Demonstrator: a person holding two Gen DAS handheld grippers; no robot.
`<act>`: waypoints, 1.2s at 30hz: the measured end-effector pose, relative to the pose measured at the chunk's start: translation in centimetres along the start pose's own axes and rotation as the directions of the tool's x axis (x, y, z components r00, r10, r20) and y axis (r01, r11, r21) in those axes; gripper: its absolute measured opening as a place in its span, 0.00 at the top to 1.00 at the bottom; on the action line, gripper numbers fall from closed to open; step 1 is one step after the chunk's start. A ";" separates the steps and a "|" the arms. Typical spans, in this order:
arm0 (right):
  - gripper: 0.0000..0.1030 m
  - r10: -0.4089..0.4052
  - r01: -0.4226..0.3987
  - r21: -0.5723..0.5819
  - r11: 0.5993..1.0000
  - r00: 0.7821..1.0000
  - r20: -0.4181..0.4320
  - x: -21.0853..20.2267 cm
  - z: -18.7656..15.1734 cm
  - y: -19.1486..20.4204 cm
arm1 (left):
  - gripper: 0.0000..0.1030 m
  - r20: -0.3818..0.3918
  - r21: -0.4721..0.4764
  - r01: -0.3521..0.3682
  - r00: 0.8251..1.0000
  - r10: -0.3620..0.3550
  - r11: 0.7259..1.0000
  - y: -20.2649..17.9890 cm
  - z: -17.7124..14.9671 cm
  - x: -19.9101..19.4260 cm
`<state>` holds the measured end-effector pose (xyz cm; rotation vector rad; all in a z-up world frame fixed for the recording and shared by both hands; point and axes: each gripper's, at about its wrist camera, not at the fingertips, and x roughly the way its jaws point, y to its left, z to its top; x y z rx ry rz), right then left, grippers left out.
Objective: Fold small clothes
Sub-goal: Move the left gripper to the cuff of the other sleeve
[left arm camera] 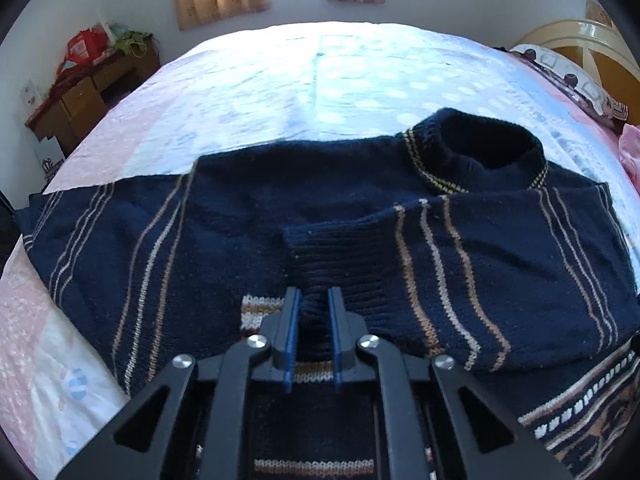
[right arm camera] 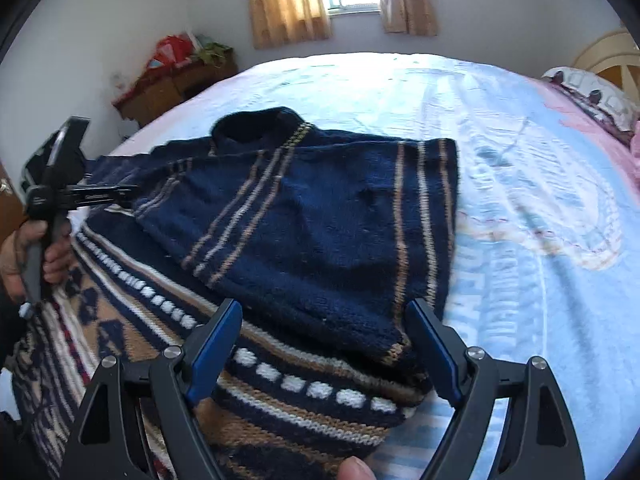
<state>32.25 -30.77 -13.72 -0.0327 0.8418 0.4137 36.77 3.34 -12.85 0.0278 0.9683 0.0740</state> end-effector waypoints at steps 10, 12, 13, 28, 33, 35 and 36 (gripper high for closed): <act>0.18 -0.092 0.091 0.013 0.996 0.993 0.076 -2.7 1.8 0.4 | 0.95 0.019 -0.091 0.040 0.999 -0.038 0.995 2.9 -0.2 0.4; 0.18 -0.067 0.067 0.029 0.997 0.998 0.017 -1.2 1.6 0.1 | 0.92 0.032 -0.095 0.043 0.999 -0.040 0.995 2.8 -0.3 0.1; 0.18 -0.066 0.066 0.022 0.998 0.998 -0.018 -0.3 1.4 0.4 | 0.90 0.031 -0.102 0.049 0.998 -0.046 0.994 2.9 -0.3 0.1; 0.18 -0.160 0.156 -0.086 0.984 0.986 -0.036 2.0 5.4 5.8 | 0.34 0.051 -0.083 0.040 0.998 -0.035 0.996 2.1 -0.9 0.0; 0.18 -0.168 0.161 -0.064 0.985 0.979 -0.115 5.7 5.3 6.9 | 0.33 0.059 -0.078 0.048 0.997 -0.043 0.996 2.2 -1.1 0.0; 0.18 -0.156 0.146 -0.072 0.987 0.977 -0.148 6.8 4.5 7.8 | 0.33 0.060 -0.084 0.055 0.997 -0.050 0.995 2.4 -1.1 0.1; 0.18 -0.178 0.169 -0.088 0.982 0.977 -0.120 6.6 4.2 8.3 | 0.32 0.060 -0.088 0.059 0.997 -0.054 0.994 2.5 -1.1 0.2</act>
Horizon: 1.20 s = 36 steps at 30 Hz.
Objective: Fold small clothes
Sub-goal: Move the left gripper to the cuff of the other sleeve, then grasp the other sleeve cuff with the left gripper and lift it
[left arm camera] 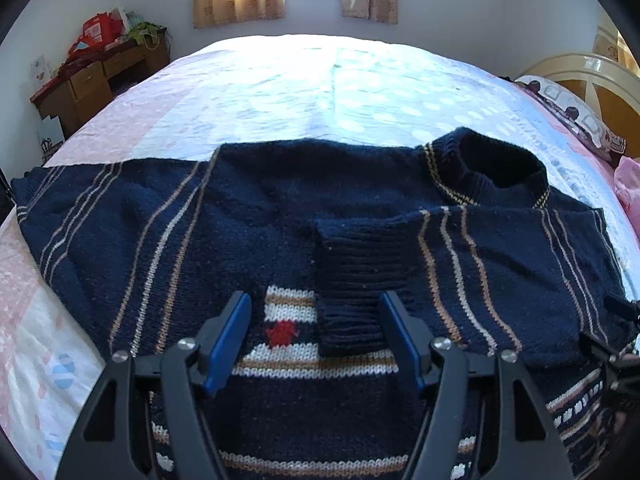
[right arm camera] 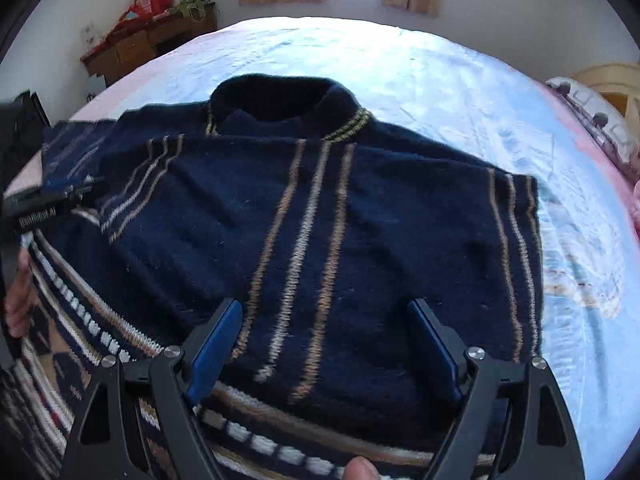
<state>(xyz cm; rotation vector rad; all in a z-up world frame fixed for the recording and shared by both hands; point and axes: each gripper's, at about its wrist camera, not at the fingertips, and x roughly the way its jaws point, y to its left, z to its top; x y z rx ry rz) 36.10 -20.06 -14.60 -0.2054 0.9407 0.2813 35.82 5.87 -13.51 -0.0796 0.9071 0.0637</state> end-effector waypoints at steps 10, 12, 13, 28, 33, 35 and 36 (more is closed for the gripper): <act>0.18 0.014 -0.011 -0.062 0.998 0.999 0.037 -1.6 0.5 2.7 | 0.27 -0.014 -0.029 0.001 1.000 -0.002 1.000 1.2 0.2 -1.1; 0.18 0.034 -0.030 -0.085 0.996 0.998 0.049 -1.9 1.0 3.8 | 0.27 -0.002 -0.020 -0.017 1.000 0.016 1.000 1.7 0.4 -1.8; 0.18 0.047 -0.041 -0.095 0.995 0.997 0.054 -2.0 1.2 4.3 | 0.26 0.007 -0.014 -0.034 0.999 0.034 0.999 2.2 0.5 -2.3; 0.18 0.024 0.009 -0.234 0.972 0.990 0.138 0.0 2.9 11.1 | 0.20 0.033 -0.269 -0.323 0.939 0.344 0.907 22.5 3.9 -2.5; 0.18 0.021 0.007 -0.241 0.971 0.993 0.113 0.9 2.5 11.2 | 0.20 0.046 -0.394 -0.311 0.933 0.356 0.865 28.9 4.7 -1.0; 0.18 0.030 -0.005 -0.229 0.973 0.994 0.103 1.3 2.4 11.0 | 0.21 0.016 -0.427 -0.338 0.924 0.381 0.838 30.8 5.0 -0.1; 0.18 0.037 -0.013 -0.222 0.975 0.994 0.102 1.3 2.4 10.8 | 0.21 0.010 -0.442 -0.341 0.923 0.385 0.830 31.7 5.2 0.4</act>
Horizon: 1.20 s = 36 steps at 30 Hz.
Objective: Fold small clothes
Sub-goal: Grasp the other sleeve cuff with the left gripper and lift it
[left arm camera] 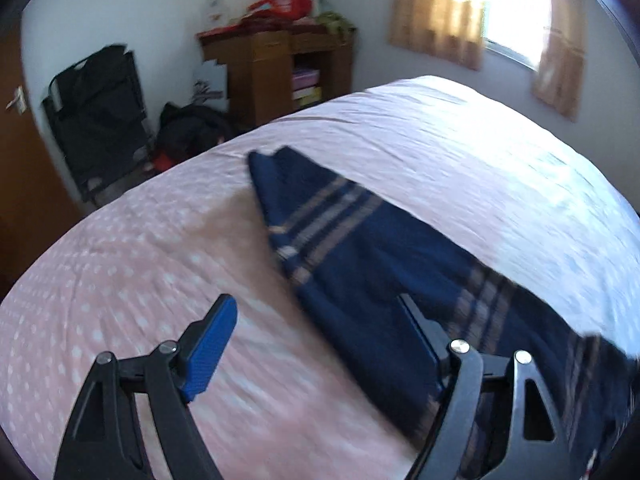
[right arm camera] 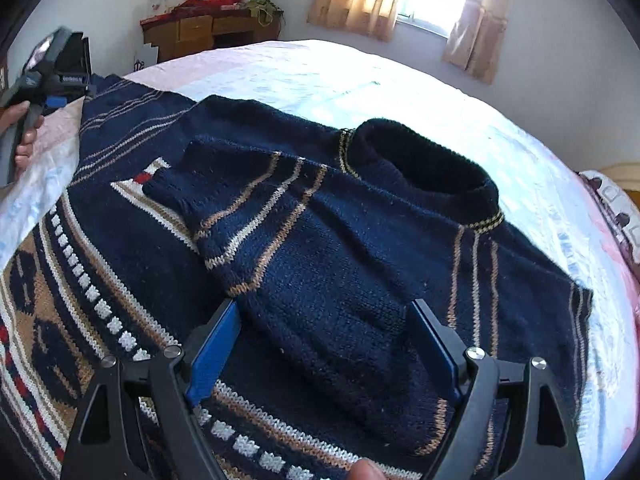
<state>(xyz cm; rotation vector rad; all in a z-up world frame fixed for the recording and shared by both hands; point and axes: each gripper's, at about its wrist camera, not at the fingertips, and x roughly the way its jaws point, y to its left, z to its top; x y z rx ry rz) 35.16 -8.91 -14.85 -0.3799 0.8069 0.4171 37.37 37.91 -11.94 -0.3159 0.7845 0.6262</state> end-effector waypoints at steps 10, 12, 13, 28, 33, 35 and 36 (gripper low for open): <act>0.18 0.000 0.000 0.005 1.000 1.000 0.000 0.3 -0.3 0.0 | 0.37 -0.021 -0.145 -0.021 1.000 0.018 0.989 3.1 4.9 5.7; 0.18 0.005 -0.005 0.011 1.000 1.000 0.001 0.3 -0.3 -0.1 | 0.45 -0.042 -0.142 -0.044 0.998 0.039 0.989 3.2 5.3 6.9; 0.18 0.005 -0.005 0.012 1.000 1.000 0.001 0.3 -0.3 0.0 | 0.45 -0.054 -0.144 -0.050 0.998 0.043 0.988 3.3 5.3 7.3; 0.18 0.012 -0.012 0.019 1.000 1.000 0.002 0.3 -0.5 -0.3 | 0.92 -0.019 -0.189 0.053 0.998 -0.057 0.981 3.9 5.4 6.6; 0.18 0.019 -0.019 0.024 1.000 1.000 0.002 0.3 -0.5 -0.8 | 0.93 -0.007 -0.170 0.089 0.996 -0.091 0.981 3.0 5.3 4.9; 0.18 0.019 -0.019 0.024 1.000 1.000 0.002 0.3 -0.5 -0.7 | 0.93 0.002 -0.160 0.109 0.994 -0.111 0.981 2.5 5.2 3.7; 0.18 0.021 -0.021 0.025 0.999 1.000 0.002 0.3 -0.5 -0.7 | 0.93 0.008 -0.159 0.128 0.992 -0.129 0.979 2.1 5.2 2.8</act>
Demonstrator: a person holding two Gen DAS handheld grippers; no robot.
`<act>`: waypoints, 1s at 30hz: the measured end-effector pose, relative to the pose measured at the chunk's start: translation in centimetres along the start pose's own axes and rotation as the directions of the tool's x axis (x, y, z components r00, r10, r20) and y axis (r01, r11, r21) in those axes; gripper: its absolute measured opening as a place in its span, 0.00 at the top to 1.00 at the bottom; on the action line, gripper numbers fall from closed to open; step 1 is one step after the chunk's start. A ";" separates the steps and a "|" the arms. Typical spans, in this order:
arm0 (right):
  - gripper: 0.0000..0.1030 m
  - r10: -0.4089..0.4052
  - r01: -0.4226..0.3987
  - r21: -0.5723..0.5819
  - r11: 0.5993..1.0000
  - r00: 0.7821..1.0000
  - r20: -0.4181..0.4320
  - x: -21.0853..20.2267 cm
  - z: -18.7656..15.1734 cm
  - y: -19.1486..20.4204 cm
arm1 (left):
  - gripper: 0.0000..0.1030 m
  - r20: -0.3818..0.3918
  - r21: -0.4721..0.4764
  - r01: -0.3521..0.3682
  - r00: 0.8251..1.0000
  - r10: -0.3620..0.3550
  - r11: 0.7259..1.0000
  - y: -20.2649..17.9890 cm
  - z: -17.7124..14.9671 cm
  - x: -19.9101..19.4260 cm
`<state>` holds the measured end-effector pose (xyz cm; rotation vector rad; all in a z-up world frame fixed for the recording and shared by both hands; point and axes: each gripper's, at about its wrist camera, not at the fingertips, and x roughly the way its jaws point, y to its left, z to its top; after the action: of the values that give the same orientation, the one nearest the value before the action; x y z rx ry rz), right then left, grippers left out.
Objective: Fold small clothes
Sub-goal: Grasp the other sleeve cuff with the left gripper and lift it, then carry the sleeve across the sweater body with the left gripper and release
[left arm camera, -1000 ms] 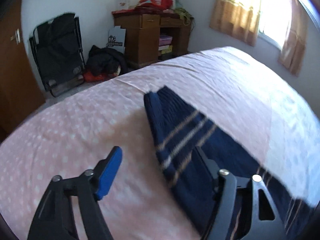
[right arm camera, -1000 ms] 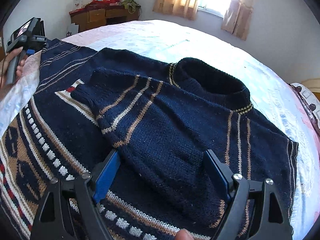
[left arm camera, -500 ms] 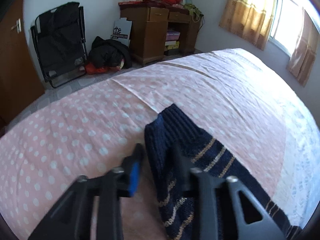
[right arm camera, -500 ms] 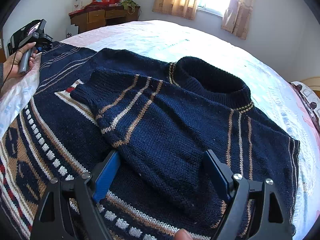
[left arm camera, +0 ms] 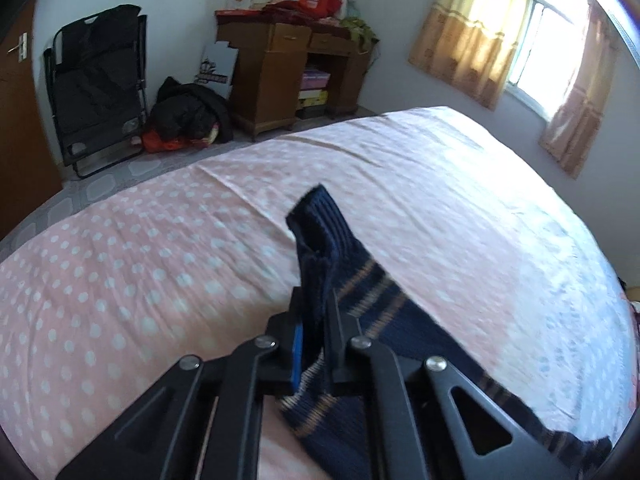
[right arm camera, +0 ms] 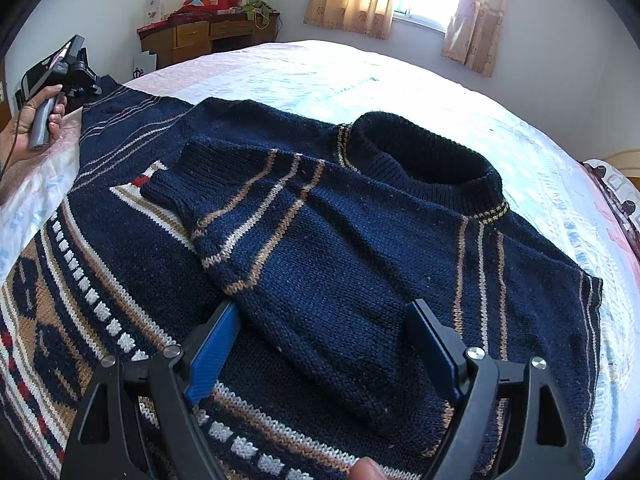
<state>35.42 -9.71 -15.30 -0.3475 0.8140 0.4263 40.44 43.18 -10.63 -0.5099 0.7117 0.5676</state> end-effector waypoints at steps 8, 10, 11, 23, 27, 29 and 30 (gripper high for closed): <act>0.18 -0.003 0.002 0.027 1.000 0.999 0.038 -1.8 0.4 -1.2 | 0.93 0.020 0.031 0.078 0.997 -0.079 0.996 -3.5 -0.7 -4.8; 0.18 0.005 -0.008 0.046 0.999 0.998 0.070 -3.2 0.3 -1.6 | 0.93 0.022 0.043 0.106 0.994 -0.107 0.993 -4.4 -0.9 -5.8; 0.18 0.011 -0.016 0.056 0.998 0.996 0.083 -4.0 0.3 -1.9 | 0.93 0.020 0.051 0.120 0.992 -0.121 0.991 -4.8 -1.1 -6.2; 0.18 0.010 -0.041 0.166 0.985 0.983 0.181 -11.5 -2.1 -6.2 | 0.93 -0.028 0.195 0.342 0.939 -0.343 0.919 -12.5 -5.5 -14.7; 0.18 0.007 -0.048 0.200 0.979 0.979 0.204 -13.3 -3.5 -7.4 | 0.93 -0.056 0.203 0.400 0.916 -0.397 0.894 -15.2 -7.7 -17.1; 0.18 0.005 -0.051 0.212 0.976 0.977 0.212 -14.1 -4.2 -7.9 | 0.93 -0.074 0.205 0.431 0.902 -0.425 0.879 -16.7 -9.0 -18.0; 0.18 0.004 -0.052 0.217 0.975 0.977 0.214 -14.3 -4.5 -8.1 | 0.93 -0.082 0.210 0.445 0.895 -0.438 0.871 -17.6 -9.7 -18.4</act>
<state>27.82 -21.99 -6.25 -0.0801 0.6497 0.3872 35.74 18.77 0.52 -0.4515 0.6515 0.0460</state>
